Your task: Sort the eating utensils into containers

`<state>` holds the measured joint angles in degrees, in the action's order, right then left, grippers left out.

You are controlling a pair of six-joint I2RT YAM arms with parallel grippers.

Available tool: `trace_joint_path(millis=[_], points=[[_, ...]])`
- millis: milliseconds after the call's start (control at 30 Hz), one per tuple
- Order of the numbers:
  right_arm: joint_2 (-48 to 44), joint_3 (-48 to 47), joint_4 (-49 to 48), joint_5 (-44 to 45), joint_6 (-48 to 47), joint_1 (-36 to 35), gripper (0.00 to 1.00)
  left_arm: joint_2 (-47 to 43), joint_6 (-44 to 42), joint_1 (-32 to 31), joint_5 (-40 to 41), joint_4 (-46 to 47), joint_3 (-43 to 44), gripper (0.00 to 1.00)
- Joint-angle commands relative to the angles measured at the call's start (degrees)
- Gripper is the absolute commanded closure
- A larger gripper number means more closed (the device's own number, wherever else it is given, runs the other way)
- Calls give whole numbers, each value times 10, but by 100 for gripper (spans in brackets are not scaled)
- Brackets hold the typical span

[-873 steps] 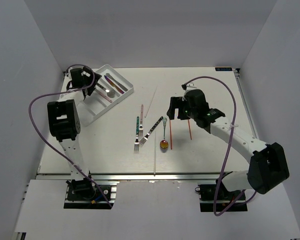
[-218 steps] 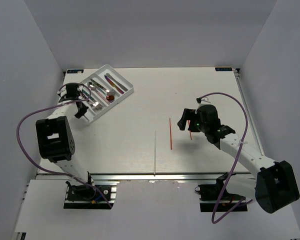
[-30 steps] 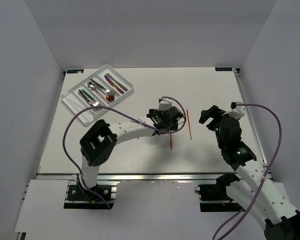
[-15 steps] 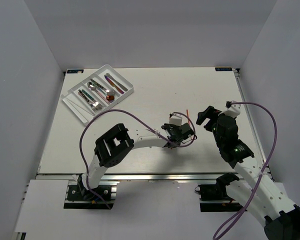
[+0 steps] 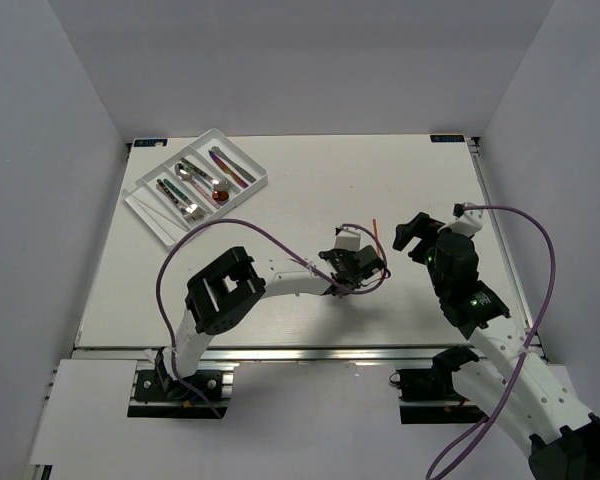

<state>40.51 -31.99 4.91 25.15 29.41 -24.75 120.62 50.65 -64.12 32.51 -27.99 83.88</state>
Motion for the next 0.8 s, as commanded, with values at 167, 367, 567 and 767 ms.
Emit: trace_joint_path(millis=[167,367,567,767], points=[[-10,6,-30,-4,-8,2,11,-84,-1,44,-41,-15,-87,100],[-10,7,-32,-7,-9,2,11,-209,-32,116,9,-12,-135,100],[-9,9,-36,-12,-10,2,11,-299,-48,199,42,-29,-186,100],[-4,10,-40,-24,-10,2,11,-376,-84,370,53,-50,-206,100]])
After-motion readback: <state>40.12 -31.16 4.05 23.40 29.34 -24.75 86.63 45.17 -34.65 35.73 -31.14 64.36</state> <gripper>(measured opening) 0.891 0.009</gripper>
